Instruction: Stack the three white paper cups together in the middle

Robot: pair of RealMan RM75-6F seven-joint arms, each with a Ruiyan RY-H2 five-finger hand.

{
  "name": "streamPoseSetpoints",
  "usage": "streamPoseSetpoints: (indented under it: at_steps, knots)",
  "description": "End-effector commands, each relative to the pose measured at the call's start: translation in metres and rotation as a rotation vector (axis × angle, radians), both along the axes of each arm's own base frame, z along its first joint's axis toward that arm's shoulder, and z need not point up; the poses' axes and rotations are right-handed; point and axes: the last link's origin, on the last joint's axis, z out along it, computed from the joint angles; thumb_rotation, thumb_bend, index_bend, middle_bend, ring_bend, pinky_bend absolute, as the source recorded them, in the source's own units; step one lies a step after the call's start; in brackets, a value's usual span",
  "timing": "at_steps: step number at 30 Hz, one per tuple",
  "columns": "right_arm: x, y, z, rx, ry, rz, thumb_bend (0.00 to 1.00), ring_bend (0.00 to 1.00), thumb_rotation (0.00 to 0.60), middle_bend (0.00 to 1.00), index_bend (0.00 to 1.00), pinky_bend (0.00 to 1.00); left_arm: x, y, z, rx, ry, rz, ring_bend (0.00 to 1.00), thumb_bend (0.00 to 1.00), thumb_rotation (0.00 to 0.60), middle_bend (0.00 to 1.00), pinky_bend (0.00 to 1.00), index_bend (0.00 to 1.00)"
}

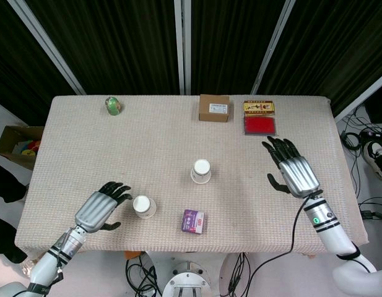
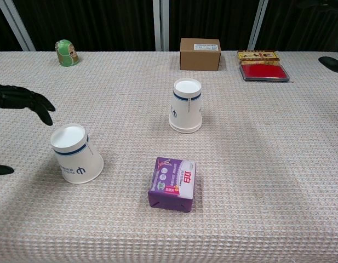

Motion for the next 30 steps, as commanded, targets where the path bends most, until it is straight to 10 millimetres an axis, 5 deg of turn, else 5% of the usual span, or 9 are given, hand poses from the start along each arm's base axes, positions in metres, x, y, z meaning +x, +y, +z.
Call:
streamPoseSetpoints:
  at_steps: [1, 11, 20, 24, 30]
  knots:
    - [-0.012, 0.008, 0.006, -0.008, -0.003, -0.011, 0.37, 0.00, 0.600, 0.00, 0.00, 0.00, 0.008, 0.013, -0.010, 0.010, 0.004, -0.008, 0.11, 0.16, 0.600, 0.15, 0.13, 0.27]
    - [-0.028, 0.015, 0.012, -0.023, -0.033, -0.035, 0.37, 0.00, 0.600, 0.01, 0.00, 0.00, 0.024, 0.026, -0.029, -0.029, -0.005, -0.001, 0.13, 0.16, 0.600, 0.15, 0.14, 0.29]
    - [-0.039, 0.017, 0.015, -0.033, -0.055, -0.067, 0.37, 0.00, 0.600, 0.01, 0.00, 0.00, 0.027, 0.032, -0.038, -0.040, -0.014, 0.008, 0.29, 0.23, 0.600, 0.34, 0.15, 0.45]
    - [-0.043, 0.017, 0.018, -0.045, -0.069, -0.077, 0.37, 0.00, 0.600, 0.02, 0.00, 0.00, 0.032, 0.036, -0.034, -0.030, -0.045, 0.004, 0.43, 0.27, 0.600, 0.49, 0.18, 0.53]
    - [-0.048, 0.026, 0.031, -0.078, -0.108, -0.089, 0.37, 0.00, 0.600, 0.02, 0.00, 0.00, 0.059, 0.057, -0.017, 0.010, -0.115, -0.049, 0.42, 0.26, 0.600, 0.47, 0.18, 0.52]
